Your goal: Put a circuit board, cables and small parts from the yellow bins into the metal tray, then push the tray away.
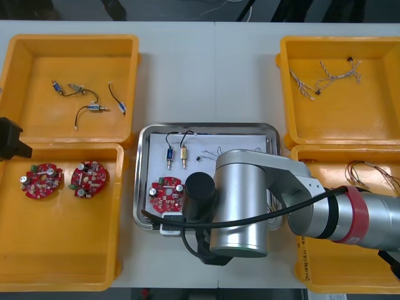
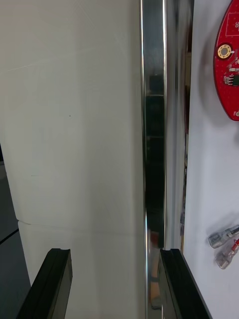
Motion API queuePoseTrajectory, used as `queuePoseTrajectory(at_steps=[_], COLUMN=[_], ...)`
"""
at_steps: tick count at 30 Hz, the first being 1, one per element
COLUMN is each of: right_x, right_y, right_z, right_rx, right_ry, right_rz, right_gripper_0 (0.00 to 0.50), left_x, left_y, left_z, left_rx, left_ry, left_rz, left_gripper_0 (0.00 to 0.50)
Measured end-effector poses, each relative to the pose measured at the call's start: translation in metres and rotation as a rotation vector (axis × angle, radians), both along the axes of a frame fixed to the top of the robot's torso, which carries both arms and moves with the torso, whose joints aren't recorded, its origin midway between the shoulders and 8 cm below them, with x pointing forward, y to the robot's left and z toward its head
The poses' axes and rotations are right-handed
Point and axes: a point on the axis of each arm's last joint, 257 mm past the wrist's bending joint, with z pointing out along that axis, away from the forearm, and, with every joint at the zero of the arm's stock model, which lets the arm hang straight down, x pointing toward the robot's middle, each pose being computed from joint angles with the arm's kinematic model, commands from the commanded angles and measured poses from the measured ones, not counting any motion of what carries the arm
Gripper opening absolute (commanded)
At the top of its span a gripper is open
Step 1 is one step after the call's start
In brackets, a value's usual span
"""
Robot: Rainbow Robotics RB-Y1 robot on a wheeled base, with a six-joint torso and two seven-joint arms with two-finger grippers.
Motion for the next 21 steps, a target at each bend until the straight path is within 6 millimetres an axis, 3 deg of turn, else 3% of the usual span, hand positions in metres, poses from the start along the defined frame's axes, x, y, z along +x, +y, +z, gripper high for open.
queuePoseTrajectory(at_steps=[21], right_x=[0.006], right_y=[0.015], right_z=[-0.012], right_rx=[0.013], right_ry=[-0.068], right_rz=[0.035], right_gripper_0=[0.500], left_x=[0.000], left_y=[0.000], left_z=[0.000], left_rx=[0.000], left_ry=[0.000], left_rz=[0.000], left_gripper_0=[0.500])
